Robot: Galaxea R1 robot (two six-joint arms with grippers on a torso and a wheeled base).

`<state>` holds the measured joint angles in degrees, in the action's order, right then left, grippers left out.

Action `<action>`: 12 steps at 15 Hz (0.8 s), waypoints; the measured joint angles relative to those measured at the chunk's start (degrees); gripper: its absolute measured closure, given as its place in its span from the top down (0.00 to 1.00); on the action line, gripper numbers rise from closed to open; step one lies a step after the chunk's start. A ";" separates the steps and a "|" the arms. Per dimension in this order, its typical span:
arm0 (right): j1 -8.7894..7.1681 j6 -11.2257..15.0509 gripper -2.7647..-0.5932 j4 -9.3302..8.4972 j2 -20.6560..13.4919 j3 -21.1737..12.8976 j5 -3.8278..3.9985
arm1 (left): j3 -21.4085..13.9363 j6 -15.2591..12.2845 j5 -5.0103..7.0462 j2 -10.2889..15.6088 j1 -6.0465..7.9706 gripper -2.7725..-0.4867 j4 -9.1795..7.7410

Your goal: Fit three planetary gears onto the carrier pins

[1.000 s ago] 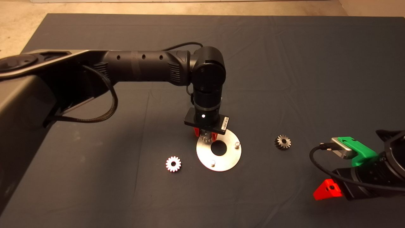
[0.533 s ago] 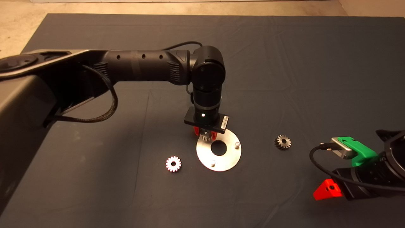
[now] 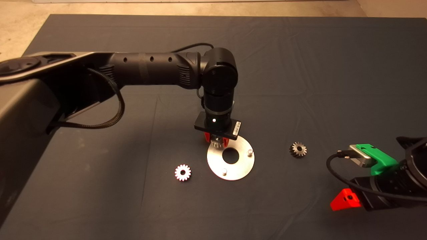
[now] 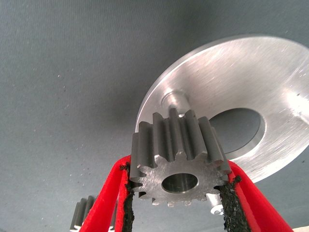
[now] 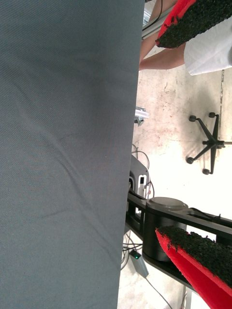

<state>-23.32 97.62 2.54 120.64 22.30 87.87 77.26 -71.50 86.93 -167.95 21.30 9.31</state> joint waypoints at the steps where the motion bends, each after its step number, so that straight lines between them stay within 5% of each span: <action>1: 0.00 0.00 0.98 0.00 0.00 0.00 0.00 | 0.00 0.00 -0.30 0.00 0.02 0.22 0.13; 5: 0.00 0.00 0.98 0.00 0.01 0.00 0.00 | 0.00 0.00 -1.66 0.00 0.00 0.22 0.82; 12: 0.00 0.00 0.98 0.00 0.00 0.00 0.00 | 0.74 0.83 -2.12 0.00 -0.01 0.22 1.01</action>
<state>-23.32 97.62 2.54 120.64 22.30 87.87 78.00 -70.67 84.81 -167.95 21.28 10.33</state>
